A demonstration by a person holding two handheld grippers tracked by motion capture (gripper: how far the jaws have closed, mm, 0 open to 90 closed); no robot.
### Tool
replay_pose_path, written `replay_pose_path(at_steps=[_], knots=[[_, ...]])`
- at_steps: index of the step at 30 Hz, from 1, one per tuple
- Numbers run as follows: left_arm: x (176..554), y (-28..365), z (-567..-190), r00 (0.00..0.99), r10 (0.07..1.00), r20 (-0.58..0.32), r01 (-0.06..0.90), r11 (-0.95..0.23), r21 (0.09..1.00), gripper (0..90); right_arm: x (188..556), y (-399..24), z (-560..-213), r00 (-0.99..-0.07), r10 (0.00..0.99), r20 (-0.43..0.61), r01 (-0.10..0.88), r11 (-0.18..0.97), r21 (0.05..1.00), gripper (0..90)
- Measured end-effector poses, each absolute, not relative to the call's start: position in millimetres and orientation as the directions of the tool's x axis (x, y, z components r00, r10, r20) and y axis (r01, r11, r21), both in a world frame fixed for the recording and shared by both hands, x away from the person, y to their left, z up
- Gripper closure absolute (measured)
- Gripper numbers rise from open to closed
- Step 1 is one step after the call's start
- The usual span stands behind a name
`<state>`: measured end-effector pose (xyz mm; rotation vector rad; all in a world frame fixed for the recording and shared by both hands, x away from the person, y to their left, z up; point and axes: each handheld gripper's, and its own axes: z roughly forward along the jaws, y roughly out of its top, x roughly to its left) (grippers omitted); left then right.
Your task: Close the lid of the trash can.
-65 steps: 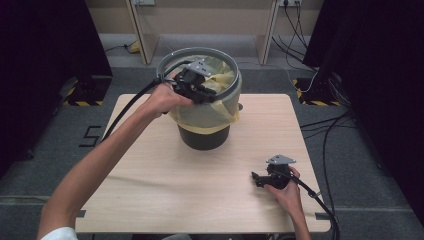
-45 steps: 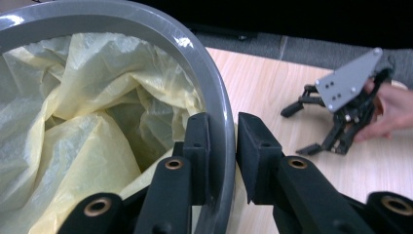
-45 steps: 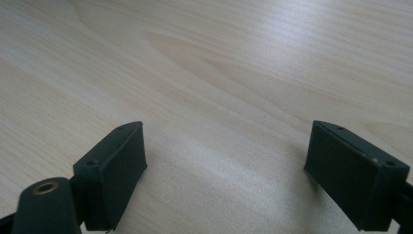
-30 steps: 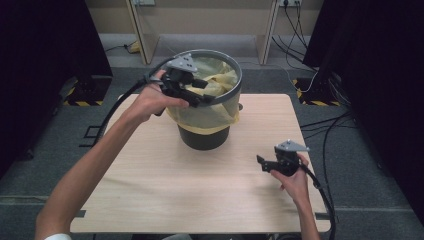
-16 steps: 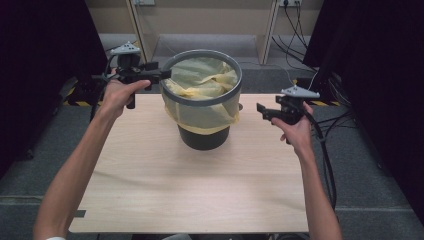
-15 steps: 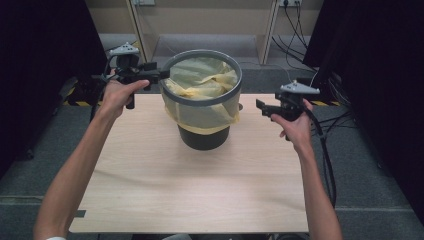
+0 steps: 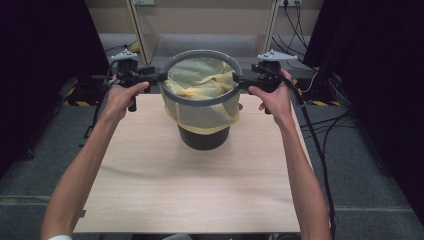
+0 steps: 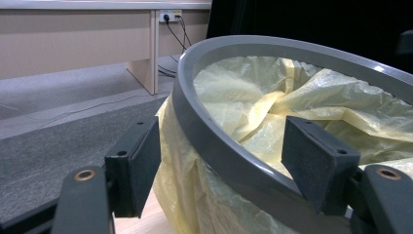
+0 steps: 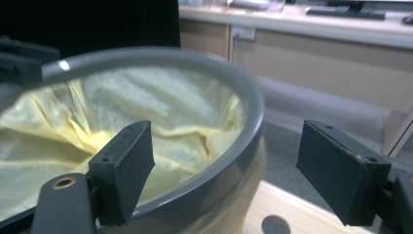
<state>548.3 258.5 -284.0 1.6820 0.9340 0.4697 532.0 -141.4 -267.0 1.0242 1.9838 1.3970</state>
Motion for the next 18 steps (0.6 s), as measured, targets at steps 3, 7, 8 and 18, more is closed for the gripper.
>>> replay_pose_path(at_steps=[3,7,8,18], knots=[[549,259,-287,0.614,0.772,-0.164,0.342,-0.073,0.937,30.0,537,-138,-278,-0.591,0.807,0.019,0.306,0.202,0.93,22.3],[550,259,-292,0.62,0.763,-0.183,0.34,-0.052,0.939,31.6,543,-142,-285,-0.592,0.804,0.057,0.314,0.165,0.935,22.4],[550,260,-294,0.624,0.758,-0.19,0.341,-0.045,0.939,32.8,544,-143,-288,-0.595,0.8,0.074,0.321,0.153,0.935,22.4],[549,259,-301,0.637,0.748,-0.189,0.332,-0.045,0.942,37.9,545,-146,-299,-0.597,0.789,0.144,0.333,0.08,0.939,24.3]])
